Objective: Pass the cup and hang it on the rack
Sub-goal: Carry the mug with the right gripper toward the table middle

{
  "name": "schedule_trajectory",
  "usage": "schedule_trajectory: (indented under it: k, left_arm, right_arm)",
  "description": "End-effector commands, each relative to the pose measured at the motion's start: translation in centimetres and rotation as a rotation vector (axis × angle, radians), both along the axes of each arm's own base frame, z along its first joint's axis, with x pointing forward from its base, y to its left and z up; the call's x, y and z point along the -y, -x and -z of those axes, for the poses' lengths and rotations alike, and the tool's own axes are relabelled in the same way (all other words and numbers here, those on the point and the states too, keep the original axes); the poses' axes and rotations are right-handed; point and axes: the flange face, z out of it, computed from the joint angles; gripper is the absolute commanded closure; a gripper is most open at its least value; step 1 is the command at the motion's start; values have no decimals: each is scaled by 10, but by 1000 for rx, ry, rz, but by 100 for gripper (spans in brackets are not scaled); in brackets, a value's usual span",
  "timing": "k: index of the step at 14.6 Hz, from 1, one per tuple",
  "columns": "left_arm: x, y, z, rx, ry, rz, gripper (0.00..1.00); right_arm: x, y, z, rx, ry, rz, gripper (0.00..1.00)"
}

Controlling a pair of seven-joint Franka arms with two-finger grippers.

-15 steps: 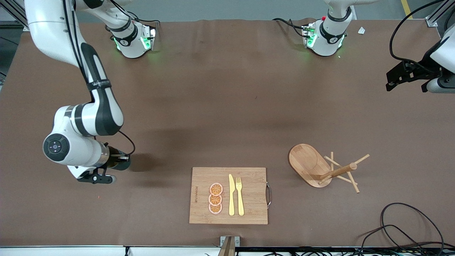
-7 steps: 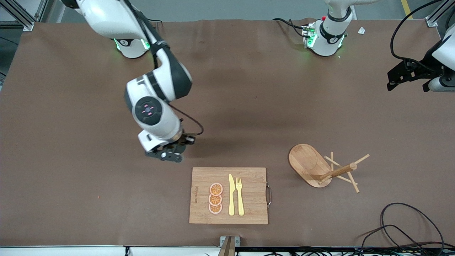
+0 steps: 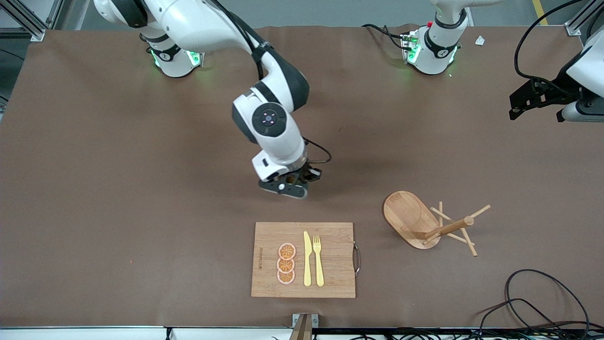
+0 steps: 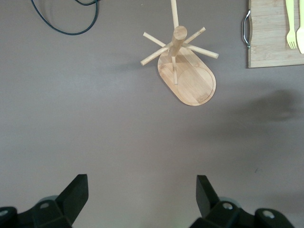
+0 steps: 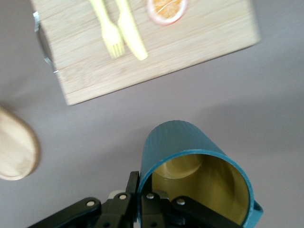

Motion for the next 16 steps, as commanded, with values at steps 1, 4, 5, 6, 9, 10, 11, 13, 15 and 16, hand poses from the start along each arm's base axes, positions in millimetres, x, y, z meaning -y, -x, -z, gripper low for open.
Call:
schedule_trajectory:
  k: [1, 4, 5, 6, 9, 10, 11, 13, 15, 16]
  left_arm:
    - [1, 2, -4, 0, -5, 15, 0]
    - [0, 1, -2, -4, -5, 15, 0]
    - [-1, 1, -2, -4, -5, 13, 0]
    - [-1, 0, -1, -6, -6, 13, 0]
    - [2, -1, 2, -12, -7, 17, 0]
    - [2, -4, 6, -19, -7, 17, 0]
    - [4, -5, 8, -22, -5, 17, 0]
    - [6, -6, 11, -28, -7, 28, 0]
    - [12, -11, 23, -50, -5, 41, 0]
    - [19, -10, 22, -47, -3, 51, 0]
  right_arm:
    - [-29, 10, 15, 13, -56, 35, 100]
    - [-61, 30, 38, 26, -75, 32, 100]
    - [-69, 34, 44, 31, -79, 24, 100]
    - [-78, 38, 51, 38, -87, 18, 100]
    - [-98, 53, 72, 55, -120, 47, 99]
    - [-105, 59, 84, 55, -126, 63, 97]
    - [-110, 66, 92, 55, -124, 64, 89]
    - [-101, 57, 78, 48, -115, 74, 49]
    - [-89, 47, 46, 39, -94, 82, 0]
    - [-77, 35, 25, 47, -100, 99, 0]
